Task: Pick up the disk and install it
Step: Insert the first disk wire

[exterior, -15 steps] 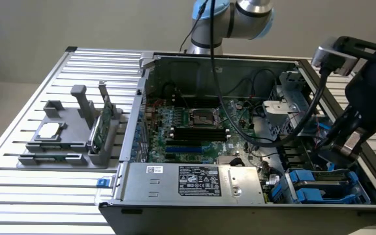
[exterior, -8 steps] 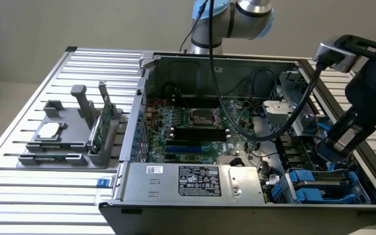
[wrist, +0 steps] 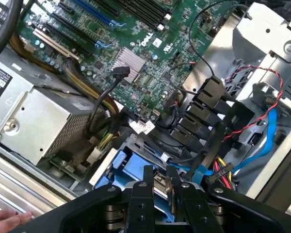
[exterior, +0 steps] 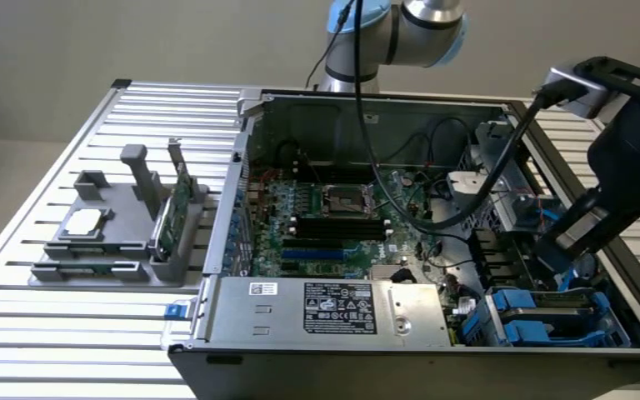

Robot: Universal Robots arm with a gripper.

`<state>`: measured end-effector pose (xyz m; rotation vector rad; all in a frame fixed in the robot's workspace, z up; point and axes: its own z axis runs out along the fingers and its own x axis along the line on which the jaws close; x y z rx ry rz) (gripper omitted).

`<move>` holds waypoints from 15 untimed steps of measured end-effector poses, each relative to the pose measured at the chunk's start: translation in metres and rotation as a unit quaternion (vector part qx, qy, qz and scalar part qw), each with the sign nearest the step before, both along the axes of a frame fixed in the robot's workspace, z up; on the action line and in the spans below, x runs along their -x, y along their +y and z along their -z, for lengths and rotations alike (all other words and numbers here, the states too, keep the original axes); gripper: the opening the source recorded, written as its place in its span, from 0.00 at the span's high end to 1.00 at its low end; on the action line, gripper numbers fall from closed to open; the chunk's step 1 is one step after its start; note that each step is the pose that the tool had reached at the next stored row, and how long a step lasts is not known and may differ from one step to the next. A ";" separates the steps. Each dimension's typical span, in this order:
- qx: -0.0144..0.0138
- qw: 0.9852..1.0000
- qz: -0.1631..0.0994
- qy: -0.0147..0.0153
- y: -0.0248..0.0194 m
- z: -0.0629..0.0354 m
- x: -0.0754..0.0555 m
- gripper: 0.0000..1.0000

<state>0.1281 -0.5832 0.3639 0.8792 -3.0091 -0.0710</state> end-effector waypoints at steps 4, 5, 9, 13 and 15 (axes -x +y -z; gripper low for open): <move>0.000 0.999 0.036 0.000 0.0000 0.0000 0.000 0.75; 0.000 0.999 0.045 0.000 0.0000 0.0000 0.000 0.75; 0.000 0.997 0.081 0.000 0.0000 0.0000 0.000 0.75; 0.000 0.993 0.118 0.000 0.0000 0.0001 0.000 0.75; 0.000 0.991 0.136 0.000 0.0000 0.0001 0.000 0.75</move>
